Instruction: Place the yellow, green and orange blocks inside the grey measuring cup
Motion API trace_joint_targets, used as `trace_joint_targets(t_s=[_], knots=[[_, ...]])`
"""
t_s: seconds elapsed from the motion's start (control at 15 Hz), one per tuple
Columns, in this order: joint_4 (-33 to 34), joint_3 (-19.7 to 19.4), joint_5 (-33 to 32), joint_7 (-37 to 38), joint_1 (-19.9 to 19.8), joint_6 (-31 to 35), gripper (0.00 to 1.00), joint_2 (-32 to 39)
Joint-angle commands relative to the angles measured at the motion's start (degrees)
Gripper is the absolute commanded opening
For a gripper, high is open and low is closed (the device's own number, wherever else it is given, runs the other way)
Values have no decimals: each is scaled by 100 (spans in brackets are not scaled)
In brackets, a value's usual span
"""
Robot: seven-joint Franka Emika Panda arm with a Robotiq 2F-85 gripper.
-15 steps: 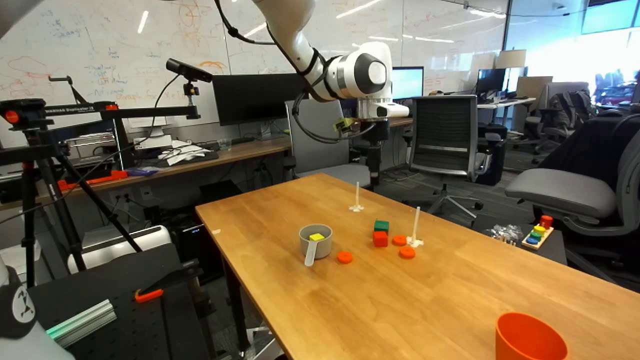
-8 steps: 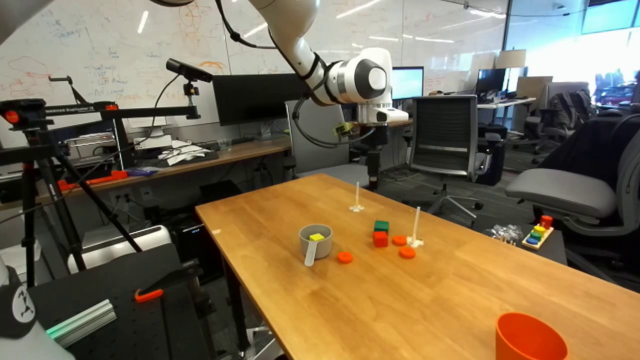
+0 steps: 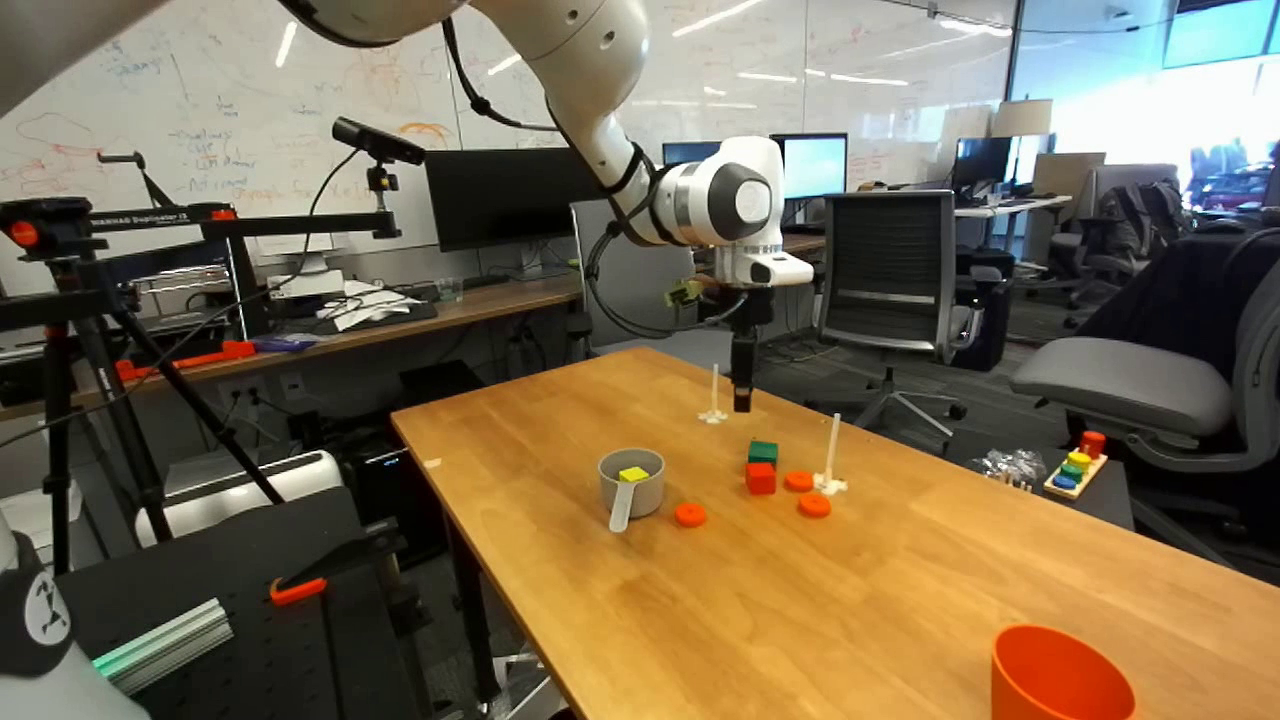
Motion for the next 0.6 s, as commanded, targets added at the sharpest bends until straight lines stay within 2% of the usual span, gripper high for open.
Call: trace_joint_targets(t_s=[0.0, 0.53], knots=[[282, -5, 193, 31, -77, 220, 100, 290], [1088, -147, 307, 361, -142, 427, 100, 1078]])
